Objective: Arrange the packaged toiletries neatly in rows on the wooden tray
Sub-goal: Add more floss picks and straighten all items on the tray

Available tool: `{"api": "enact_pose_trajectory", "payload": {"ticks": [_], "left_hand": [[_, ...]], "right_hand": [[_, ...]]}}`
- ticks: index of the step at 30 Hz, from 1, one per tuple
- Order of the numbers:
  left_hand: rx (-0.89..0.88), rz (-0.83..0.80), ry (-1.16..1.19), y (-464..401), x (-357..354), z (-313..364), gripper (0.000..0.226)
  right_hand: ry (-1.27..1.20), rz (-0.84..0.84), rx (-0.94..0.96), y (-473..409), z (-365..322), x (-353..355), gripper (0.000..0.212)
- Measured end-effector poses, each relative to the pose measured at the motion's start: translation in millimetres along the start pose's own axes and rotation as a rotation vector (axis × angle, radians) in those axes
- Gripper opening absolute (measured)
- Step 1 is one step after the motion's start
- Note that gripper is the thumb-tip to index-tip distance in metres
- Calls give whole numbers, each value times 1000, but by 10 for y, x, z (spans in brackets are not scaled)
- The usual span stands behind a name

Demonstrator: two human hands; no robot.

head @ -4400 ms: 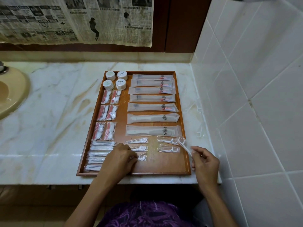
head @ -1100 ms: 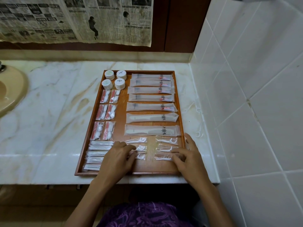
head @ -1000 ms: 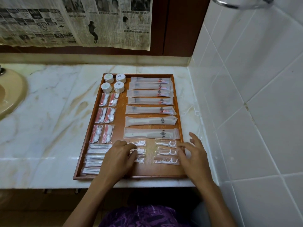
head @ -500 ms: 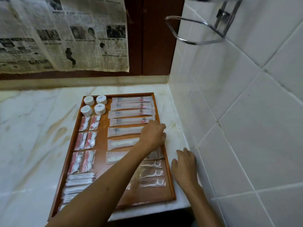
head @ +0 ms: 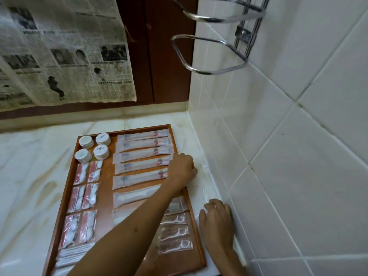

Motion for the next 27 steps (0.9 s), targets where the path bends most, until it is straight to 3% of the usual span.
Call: {"api": "enact_pose_trajectory", "payload": {"ticks": [4,10,12,15,21,22,24,27], "left_hand": [[123,32,469,236,160,-79,11],[225,-53,943,807,199,-195,23],[239,-77,998,963,198,-235,28],[278,-77,1029,1184,216,-327,29],[324,-43,1036,1674,276,-617,15],[346,-35,1037,1762,286,-686,15],[402,-7,1039,1941,303,-836,15],[477,34,1052,2203,332,-1031,13]], "right_hand": [[-52,-30,-47,29,12,-3,8],[-321,-25,-217,-24,98,8,40],[-397,-49,-250,-34,101,10,36],[-575,-36,-275,-9,83,25,10],[-1244,-112,-423,70,-24,107,10],[-1313,-145,-434,89,-56,131,17],[-1357,-225,-426,122,-101,139,34],[-1316,-285,-431,186,-149,143,32]]}}
Point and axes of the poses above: each hand's wrist, its own y-axis away from the middle knuckle, its own x-axis out of the back of the hand, z = x × y, the point moved 4 cm from there along -y, towards the middle knuckle, and after that the axes turned 10 degrees about -y, right-handed, at the moved point
